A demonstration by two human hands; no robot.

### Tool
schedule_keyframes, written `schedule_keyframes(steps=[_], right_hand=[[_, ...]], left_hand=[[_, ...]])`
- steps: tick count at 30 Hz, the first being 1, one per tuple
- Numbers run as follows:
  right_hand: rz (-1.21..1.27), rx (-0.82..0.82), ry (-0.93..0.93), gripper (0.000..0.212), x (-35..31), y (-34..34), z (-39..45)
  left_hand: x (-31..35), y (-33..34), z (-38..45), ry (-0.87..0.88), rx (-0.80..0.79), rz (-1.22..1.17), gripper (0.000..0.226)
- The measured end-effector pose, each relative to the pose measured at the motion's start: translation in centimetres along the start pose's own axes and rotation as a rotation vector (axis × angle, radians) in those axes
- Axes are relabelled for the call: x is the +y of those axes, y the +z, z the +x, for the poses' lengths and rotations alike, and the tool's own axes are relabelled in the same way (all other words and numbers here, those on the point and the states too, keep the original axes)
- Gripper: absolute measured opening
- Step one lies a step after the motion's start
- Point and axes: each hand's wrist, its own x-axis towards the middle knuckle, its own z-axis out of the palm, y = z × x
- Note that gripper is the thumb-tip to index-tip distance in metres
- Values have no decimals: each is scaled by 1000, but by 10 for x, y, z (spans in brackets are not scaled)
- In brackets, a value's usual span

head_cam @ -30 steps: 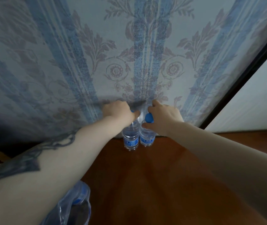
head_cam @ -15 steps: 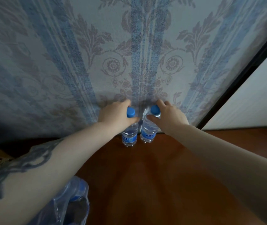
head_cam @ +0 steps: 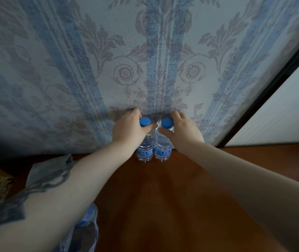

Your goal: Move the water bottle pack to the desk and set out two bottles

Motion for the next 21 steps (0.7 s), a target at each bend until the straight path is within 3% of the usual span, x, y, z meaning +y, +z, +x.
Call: schedule_keyframes(steps=[6, 18, 21], right_hand=[[54, -136, 96, 67, 8, 5, 0], [42, -142, 154, 72, 3, 11, -2], [55, -218, 190, 75, 1, 11, -8]], left_hand=[[-11, 1, -4, 80, -199, 114, 63], [-2, 5, -12, 20, -180, 109, 58], [-5, 8, -15, -103, -278, 9, 67]])
